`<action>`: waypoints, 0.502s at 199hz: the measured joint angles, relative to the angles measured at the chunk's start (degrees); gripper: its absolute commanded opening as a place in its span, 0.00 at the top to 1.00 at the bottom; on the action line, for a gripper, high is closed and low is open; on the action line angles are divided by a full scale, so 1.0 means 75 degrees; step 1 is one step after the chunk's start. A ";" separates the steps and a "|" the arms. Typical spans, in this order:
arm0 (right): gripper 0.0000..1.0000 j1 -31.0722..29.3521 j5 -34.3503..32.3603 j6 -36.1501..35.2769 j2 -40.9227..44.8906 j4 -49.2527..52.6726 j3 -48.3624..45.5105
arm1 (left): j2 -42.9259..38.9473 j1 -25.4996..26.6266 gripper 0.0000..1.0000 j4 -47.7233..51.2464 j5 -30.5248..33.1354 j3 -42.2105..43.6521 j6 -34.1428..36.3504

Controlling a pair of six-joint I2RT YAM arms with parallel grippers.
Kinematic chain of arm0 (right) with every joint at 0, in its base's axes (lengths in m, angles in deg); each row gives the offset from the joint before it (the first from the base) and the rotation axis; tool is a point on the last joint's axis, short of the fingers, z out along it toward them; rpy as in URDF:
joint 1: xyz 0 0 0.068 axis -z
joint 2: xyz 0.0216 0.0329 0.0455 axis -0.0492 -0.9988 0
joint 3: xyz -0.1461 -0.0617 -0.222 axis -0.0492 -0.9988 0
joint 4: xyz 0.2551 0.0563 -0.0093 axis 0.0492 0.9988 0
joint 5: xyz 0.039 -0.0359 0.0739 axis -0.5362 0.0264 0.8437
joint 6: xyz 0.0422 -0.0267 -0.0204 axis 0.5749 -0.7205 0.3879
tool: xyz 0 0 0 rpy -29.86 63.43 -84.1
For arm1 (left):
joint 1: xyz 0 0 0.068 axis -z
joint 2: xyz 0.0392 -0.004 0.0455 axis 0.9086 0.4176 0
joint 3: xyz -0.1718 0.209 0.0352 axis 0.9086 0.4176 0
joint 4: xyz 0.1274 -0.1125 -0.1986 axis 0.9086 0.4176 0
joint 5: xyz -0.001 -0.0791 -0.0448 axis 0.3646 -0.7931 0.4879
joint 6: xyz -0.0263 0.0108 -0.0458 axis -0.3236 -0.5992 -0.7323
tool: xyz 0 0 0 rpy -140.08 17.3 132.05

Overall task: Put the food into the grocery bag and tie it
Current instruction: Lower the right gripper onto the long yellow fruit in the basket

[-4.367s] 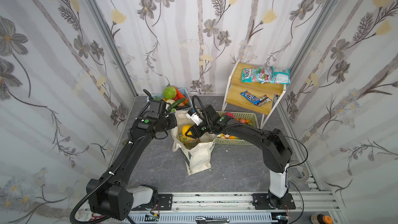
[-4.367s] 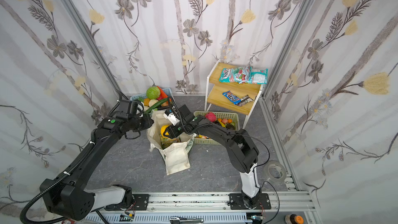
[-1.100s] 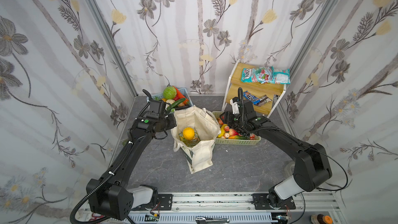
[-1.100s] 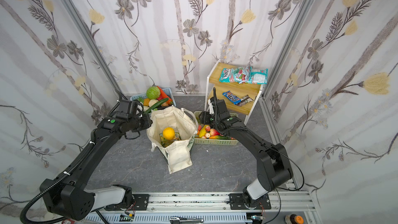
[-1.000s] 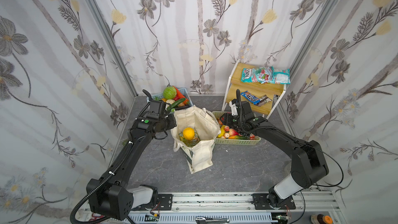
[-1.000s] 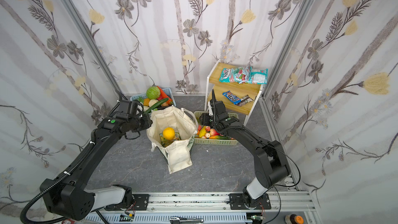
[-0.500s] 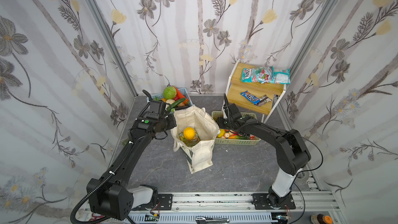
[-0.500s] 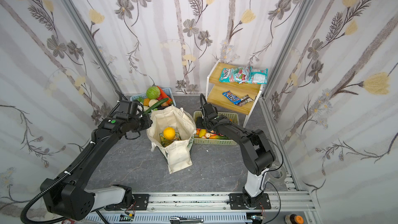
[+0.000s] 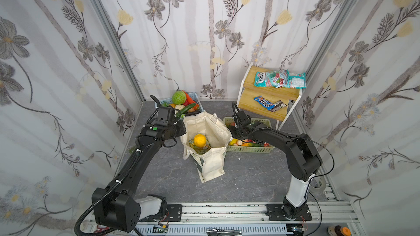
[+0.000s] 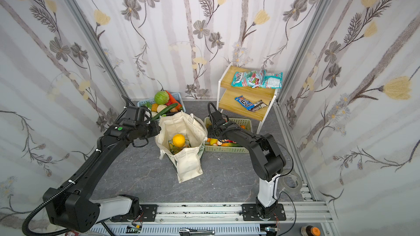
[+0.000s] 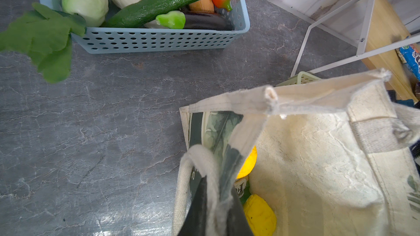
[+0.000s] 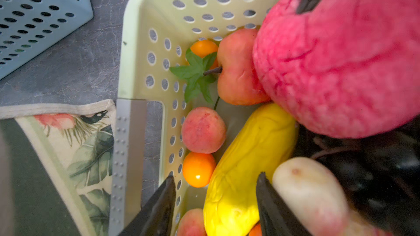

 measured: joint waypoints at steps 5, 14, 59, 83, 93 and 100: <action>0.43 0.0000 -0.0055 -0.0003 -0.0009 0.0041 0.0000 | 0.0003 0.0000 1.00 -0.0006 0.0000 0.0003 0.0000; 0.42 -0.0006 -0.0189 -0.0003 -0.0044 0.0154 0.0020 | 0.0003 -0.0003 1.00 -0.0026 0.0000 0.0012 0.0000; 0.37 -0.0108 -0.0764 0.0012 -0.0321 0.0551 0.0326 | 0.0015 -0.0009 1.00 -0.0058 -0.0029 0.0029 -0.0003; 0.37 -0.0207 -0.1078 0.0111 -0.0469 0.0688 0.0481 | 0.0015 -0.0009 1.00 -0.0055 -0.0032 0.0026 -0.0003; 0.36 -0.0256 -0.1256 0.0166 -0.0536 0.0816 0.0606 | 0.0015 -0.0009 1.00 -0.0050 -0.0032 0.0023 0.0000; 0.36 -0.0318 -0.1413 0.0210 -0.0589 0.0944 0.0705 | 0.0015 -0.0009 1.00 -0.0035 -0.0032 0.0012 0.0003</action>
